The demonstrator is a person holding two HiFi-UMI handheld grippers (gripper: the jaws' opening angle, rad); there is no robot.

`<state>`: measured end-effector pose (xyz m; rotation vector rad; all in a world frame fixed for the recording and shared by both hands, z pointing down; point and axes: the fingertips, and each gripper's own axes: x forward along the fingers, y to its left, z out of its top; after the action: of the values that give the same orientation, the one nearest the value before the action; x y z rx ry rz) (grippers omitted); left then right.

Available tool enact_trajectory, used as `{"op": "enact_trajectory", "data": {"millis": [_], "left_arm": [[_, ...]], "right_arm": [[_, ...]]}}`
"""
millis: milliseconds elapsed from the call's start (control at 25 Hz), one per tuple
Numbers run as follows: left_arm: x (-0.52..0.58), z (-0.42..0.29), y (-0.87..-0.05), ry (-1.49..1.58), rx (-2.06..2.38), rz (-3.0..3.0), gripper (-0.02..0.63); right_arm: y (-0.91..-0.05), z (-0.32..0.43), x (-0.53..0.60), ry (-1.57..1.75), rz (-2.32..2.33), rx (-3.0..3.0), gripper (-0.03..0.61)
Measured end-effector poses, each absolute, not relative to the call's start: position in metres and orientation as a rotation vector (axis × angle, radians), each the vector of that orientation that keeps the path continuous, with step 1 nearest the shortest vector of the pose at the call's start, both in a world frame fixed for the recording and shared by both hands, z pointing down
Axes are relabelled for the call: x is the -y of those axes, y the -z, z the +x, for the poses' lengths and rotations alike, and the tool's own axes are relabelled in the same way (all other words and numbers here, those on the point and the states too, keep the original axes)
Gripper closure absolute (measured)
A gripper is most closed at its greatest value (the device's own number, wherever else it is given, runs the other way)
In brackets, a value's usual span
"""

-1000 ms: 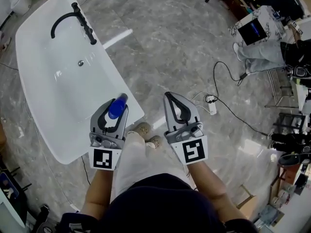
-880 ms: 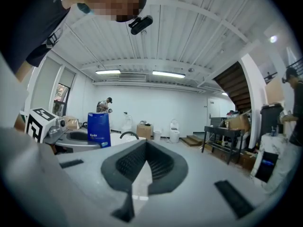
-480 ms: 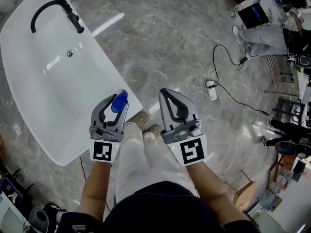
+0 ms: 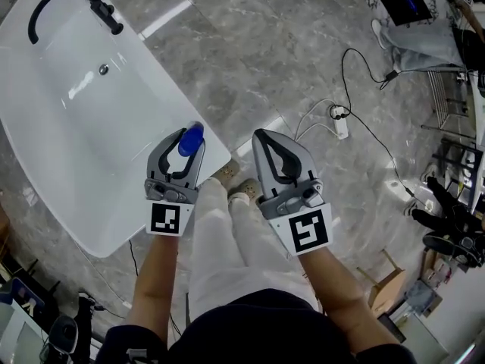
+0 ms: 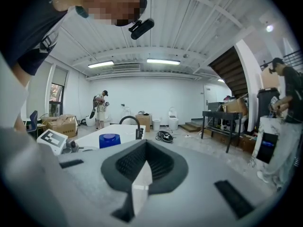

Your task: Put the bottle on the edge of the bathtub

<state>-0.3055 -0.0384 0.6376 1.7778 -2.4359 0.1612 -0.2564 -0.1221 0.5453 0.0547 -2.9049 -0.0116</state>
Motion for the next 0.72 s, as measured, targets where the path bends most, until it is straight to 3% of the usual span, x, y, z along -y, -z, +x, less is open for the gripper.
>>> {"op": "enact_trajectory", "data": {"millis": [720], "left_arm": [[0.045,-0.303,-0.731,-0.314,2.314,1.854,0.474]], "right_arm": [[-0.593,-0.265,0.114,-0.035,0.052,2.852,0.578]]}}
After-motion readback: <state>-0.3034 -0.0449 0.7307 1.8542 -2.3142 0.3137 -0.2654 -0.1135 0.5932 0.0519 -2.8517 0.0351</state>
